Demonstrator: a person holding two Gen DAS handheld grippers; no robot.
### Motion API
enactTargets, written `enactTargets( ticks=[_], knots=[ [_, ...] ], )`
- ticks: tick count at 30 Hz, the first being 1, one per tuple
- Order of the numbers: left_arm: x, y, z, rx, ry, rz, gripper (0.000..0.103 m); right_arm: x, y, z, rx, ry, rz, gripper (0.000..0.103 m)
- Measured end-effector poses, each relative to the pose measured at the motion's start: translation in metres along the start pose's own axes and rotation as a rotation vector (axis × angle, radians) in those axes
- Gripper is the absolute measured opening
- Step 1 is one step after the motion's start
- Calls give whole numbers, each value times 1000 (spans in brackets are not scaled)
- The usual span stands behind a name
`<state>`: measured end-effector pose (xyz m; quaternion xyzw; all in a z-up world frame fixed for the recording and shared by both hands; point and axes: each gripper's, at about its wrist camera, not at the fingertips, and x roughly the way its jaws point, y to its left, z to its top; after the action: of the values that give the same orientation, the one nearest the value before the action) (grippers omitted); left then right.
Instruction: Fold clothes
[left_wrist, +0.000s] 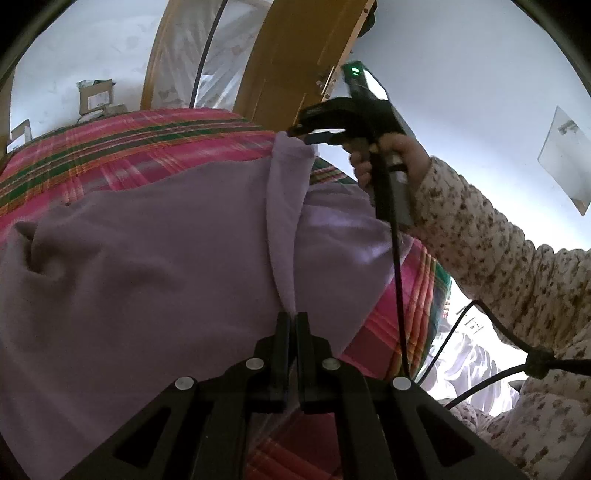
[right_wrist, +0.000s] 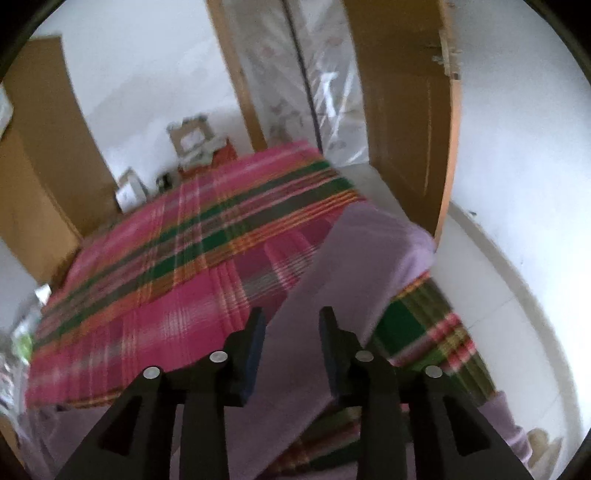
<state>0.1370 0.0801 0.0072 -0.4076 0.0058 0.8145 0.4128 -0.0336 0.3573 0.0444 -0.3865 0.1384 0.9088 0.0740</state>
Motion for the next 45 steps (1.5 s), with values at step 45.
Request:
enactTargets(
  ticks=[45],
  knots=[
    [-2,-6,-1,-1,-16,47,3,-30,-28,-6,56,-38,-121,3]
  ],
)
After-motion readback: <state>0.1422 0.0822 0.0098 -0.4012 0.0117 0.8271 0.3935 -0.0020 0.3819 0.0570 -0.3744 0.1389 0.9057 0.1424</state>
